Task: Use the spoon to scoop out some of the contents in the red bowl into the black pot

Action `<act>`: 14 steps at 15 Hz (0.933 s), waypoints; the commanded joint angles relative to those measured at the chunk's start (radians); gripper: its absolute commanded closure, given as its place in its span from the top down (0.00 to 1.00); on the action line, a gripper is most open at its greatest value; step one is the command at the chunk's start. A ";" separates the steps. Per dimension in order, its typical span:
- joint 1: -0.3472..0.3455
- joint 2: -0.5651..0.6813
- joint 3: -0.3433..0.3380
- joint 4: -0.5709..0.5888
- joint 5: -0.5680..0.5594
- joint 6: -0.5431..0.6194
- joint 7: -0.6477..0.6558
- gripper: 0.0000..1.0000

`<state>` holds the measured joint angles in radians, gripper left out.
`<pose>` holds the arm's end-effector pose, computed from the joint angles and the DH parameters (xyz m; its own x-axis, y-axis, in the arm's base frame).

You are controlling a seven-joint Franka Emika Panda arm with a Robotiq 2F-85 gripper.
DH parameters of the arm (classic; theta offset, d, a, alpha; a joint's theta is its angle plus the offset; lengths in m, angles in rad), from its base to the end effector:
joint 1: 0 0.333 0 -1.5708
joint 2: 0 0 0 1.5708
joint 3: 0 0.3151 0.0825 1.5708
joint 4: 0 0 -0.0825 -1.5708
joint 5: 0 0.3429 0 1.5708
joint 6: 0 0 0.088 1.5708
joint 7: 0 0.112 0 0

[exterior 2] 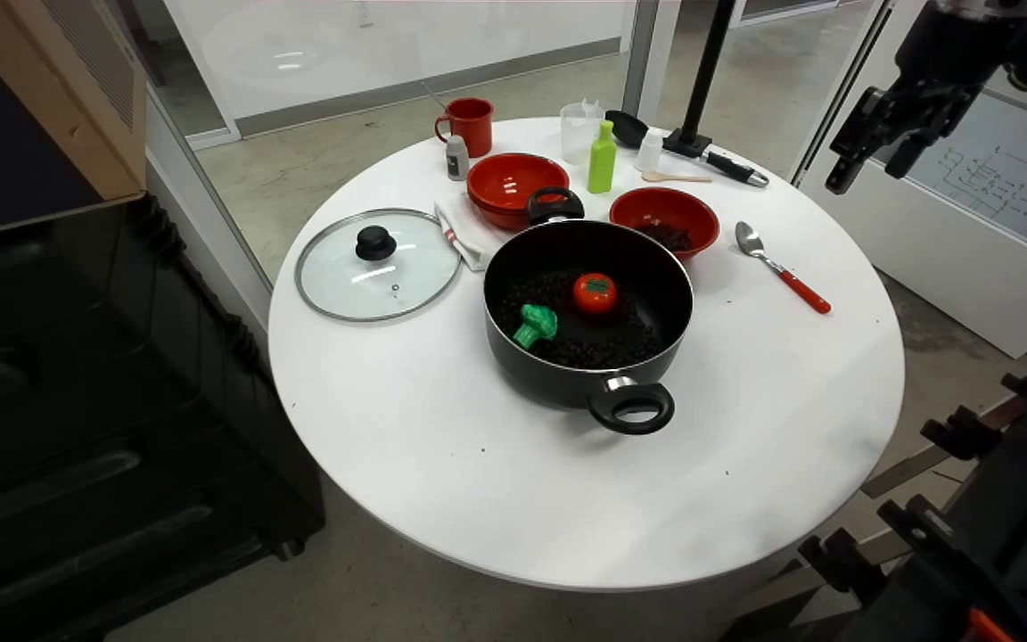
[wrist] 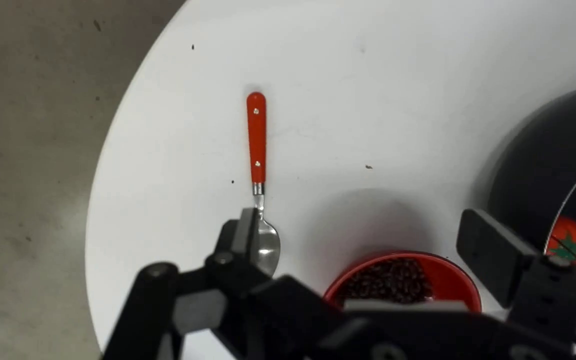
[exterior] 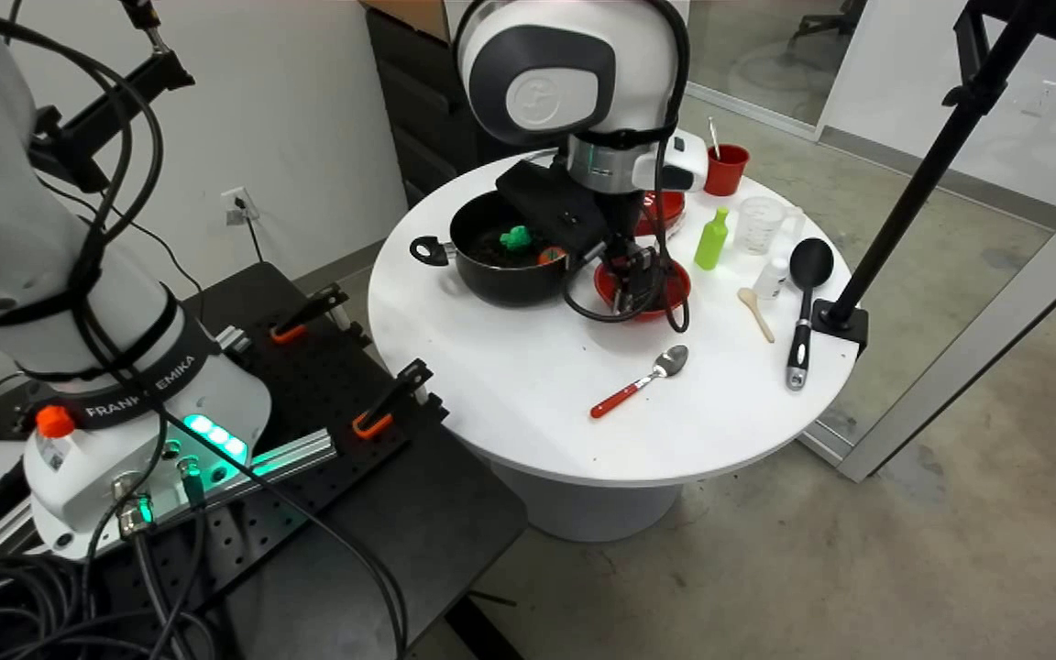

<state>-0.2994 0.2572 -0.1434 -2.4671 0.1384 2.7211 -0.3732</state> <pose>0.4146 -0.2038 0.2257 0.9817 -0.1902 0.0077 -0.1900 -0.9816 -0.0187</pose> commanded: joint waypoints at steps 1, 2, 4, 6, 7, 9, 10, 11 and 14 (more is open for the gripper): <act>-0.052 0.028 0.050 -0.008 0.038 0.077 -0.117 1.00; -0.061 0.031 0.053 -0.026 0.040 0.113 -0.119 1.00; -0.081 0.045 0.058 -0.056 0.035 0.184 -0.116 1.00; -0.090 0.070 0.048 -0.080 0.001 0.263 -0.089 1.00; -0.097 0.083 0.048 -0.091 -0.013 0.297 -0.080 1.00; -0.086 0.113 0.032 -0.104 -0.009 0.352 -0.093 1.00; -0.085 0.130 0.029 -0.105 -0.013 0.377 -0.091 1.00; -0.088 0.142 0.031 -0.106 -0.009 0.393 -0.092 1.00; -0.099 0.184 0.039 -0.086 -0.008 0.420 -0.098 1.00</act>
<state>-0.3879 0.3992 -0.1081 -2.5698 0.1377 3.0937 -0.4556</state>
